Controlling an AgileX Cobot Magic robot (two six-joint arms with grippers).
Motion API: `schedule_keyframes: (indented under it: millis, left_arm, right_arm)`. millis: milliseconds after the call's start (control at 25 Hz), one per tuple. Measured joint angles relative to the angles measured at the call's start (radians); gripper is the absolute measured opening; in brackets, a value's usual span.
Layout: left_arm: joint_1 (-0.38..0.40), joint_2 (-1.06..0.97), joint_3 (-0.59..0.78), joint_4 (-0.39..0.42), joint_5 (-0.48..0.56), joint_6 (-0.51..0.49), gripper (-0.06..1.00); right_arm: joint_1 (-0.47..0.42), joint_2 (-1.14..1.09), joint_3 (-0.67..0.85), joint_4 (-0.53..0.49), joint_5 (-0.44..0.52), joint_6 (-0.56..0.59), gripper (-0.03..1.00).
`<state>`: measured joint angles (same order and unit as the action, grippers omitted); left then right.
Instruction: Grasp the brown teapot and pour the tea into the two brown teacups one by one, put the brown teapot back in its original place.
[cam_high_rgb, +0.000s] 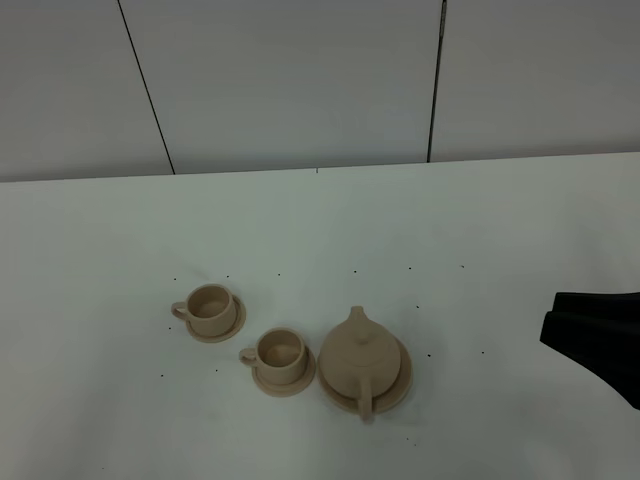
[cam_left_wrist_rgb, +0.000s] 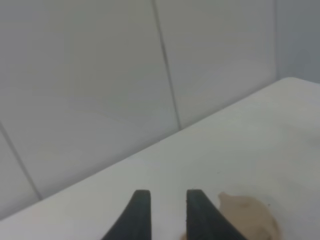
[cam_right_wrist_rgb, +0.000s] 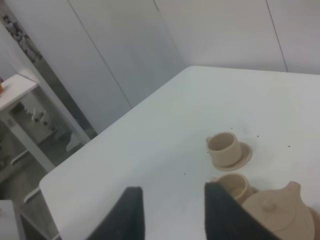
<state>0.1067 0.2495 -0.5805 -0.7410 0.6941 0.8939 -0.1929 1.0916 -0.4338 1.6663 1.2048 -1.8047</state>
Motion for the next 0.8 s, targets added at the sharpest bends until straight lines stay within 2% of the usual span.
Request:
schedule_keyframes:
  millis: [280, 480, 640, 800]
  left_arm:
    - [0.0, -0.156, 0.016, 0.271, 0.01, -0.27, 0.24]
    - [0.0, -0.248, 0.016, 0.424, 0.085, -0.409, 0.24]
    - [0.0, -0.254, 0.016, 0.476, 0.2, -0.469, 0.24]
    - [0.0, -0.255, 0.016, 0.482, 0.226, -0.496, 0.24]
  right_arm:
    - [0.0, 0.0, 0.0, 0.0, 0.0, 0.0, 0.29]
    - [0.0, 0.0, 0.0, 0.0, 0.0, 0.0, 0.29]
    - [0.0, 0.0, 0.0, 0.0, 0.0, 0.001, 0.29]
    - [0.0, 0.0, 0.0, 0.0, 0.0, 0.001, 0.29]
